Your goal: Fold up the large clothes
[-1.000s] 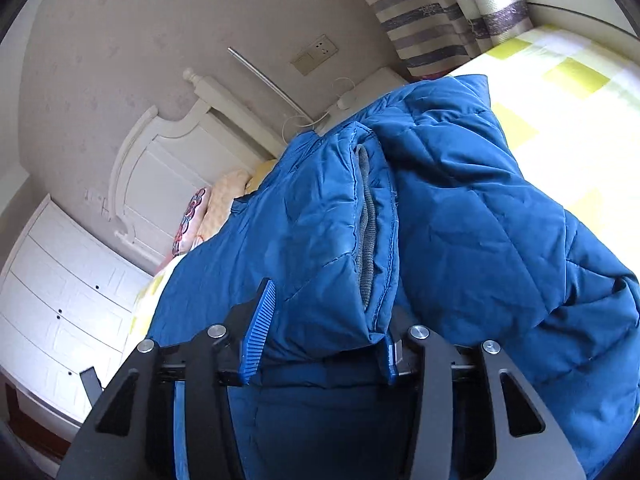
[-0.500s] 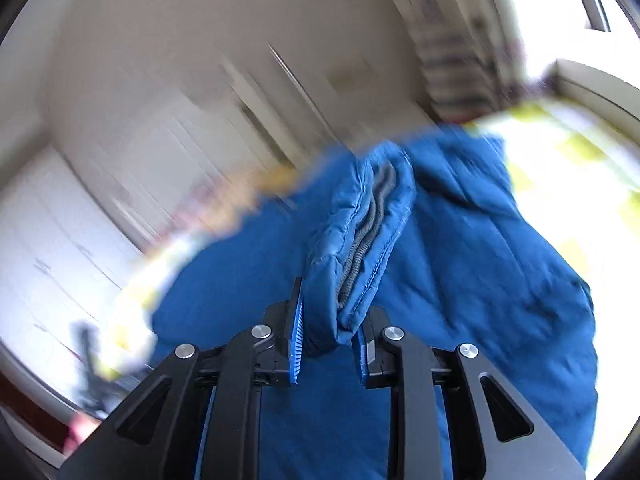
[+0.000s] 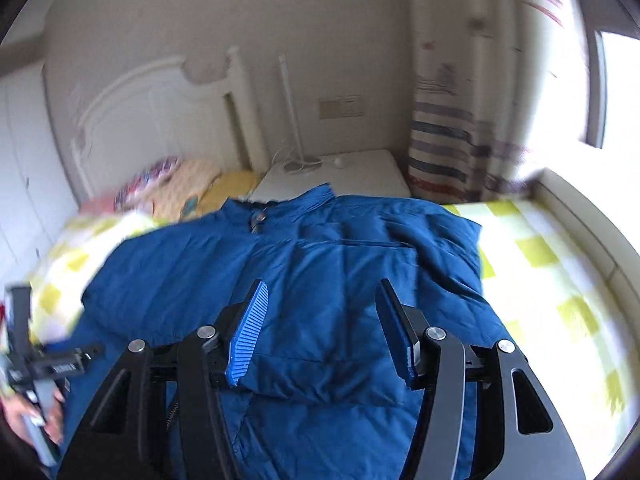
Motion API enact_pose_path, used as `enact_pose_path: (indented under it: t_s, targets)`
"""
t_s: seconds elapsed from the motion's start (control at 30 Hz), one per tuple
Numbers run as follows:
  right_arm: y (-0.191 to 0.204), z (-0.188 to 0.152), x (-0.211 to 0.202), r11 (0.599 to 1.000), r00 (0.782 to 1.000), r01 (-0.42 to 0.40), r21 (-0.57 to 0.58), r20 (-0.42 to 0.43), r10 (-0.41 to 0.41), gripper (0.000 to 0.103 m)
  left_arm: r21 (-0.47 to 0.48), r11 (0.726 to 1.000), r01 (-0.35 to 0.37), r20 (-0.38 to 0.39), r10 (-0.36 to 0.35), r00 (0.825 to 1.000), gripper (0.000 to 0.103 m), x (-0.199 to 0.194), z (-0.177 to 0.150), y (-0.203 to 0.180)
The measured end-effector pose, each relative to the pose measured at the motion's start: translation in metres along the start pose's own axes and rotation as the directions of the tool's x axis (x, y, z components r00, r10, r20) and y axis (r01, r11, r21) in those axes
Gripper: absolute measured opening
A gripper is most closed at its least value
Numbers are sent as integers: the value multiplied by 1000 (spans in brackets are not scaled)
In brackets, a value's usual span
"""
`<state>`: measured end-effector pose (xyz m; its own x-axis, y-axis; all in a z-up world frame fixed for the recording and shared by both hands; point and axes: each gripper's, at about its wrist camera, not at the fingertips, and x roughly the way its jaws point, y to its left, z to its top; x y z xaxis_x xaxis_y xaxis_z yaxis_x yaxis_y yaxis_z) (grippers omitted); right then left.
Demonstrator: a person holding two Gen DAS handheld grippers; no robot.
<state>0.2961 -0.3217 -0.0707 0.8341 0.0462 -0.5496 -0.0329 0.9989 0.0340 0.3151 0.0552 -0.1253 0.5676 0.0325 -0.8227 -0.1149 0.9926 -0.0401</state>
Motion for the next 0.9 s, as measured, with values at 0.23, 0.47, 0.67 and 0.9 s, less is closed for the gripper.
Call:
enact_pose_path:
  t_s: [0.23, 0.47, 0.67, 0.9]
  targets:
    - [8, -22, 42, 994, 986, 44, -99, -154, -59, 71, 2, 1000, -3, -1, 3, 1000, 101, 0, 0, 0]
    - [12, -22, 44, 989, 983, 70, -129, -159, -91, 72, -51, 998, -32, 151, 39, 988, 99, -44, 9, 1]
    - [13, -22, 46, 991, 984, 56, -124, -162, -76, 74, 176, 984, 31, 234, -73, 969, 101, -67, 64, -73]
    - [12, -22, 44, 992, 985, 38, -118, -163, -57, 78, 315, 944, -103, 114, 70, 991, 101, 26, 55, -130]
